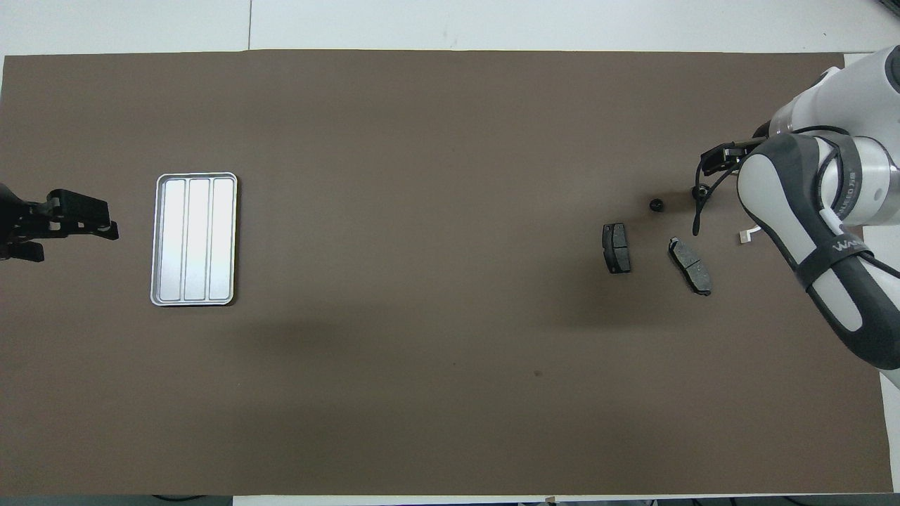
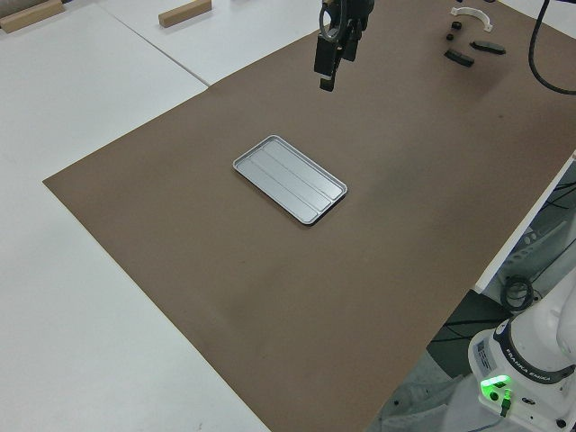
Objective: Pick bearing gear from pile to tray
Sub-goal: 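Reach the right gripper to a small black bearing and grasp it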
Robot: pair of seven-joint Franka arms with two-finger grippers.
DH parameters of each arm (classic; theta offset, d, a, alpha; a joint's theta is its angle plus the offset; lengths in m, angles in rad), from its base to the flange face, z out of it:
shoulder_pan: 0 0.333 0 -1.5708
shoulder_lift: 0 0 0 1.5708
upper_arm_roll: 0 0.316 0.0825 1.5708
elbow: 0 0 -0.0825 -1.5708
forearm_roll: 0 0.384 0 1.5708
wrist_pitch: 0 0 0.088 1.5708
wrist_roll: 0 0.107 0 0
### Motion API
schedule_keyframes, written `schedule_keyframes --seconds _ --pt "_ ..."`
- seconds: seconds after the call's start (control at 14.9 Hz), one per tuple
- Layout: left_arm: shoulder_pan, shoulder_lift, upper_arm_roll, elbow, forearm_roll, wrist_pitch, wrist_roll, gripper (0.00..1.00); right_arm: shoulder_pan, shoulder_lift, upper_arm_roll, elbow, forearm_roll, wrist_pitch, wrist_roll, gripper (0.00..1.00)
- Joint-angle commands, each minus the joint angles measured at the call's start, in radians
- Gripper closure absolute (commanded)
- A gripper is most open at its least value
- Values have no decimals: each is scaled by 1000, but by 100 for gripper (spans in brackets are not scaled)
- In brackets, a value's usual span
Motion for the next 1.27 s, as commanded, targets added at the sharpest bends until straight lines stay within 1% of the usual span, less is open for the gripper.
schedule_keyframes --seconds 0.0,0.2,0.4,1.0,1.07,1.14,1.21 --pt "6 -16 -4 -11 5 -4 5 0 2 44 9 2 -13 48 -14 0" --pt "4 -16 -4 -11 4 -4 5 0 11 76 9 1 -11 76 -14 0" --pt "4 -16 -4 -11 4 -4 5 0 15 92 9 -6 -11 86 -14 0" --pt "6 -16 -4 -11 4 -4 5 0 7 73 11 -71 -11 85 -38 0" --pt "4 -16 -4 -11 4 -4 5 0 8 73 11 -75 -11 85 -35 11" --pt "4 -16 -4 -10 4 -4 5 0 8 72 9 -76 -11 85 -35 29" --pt "4 -16 -4 -11 4 -4 5 0 8 72 9 -76 -11 85 -34 41"
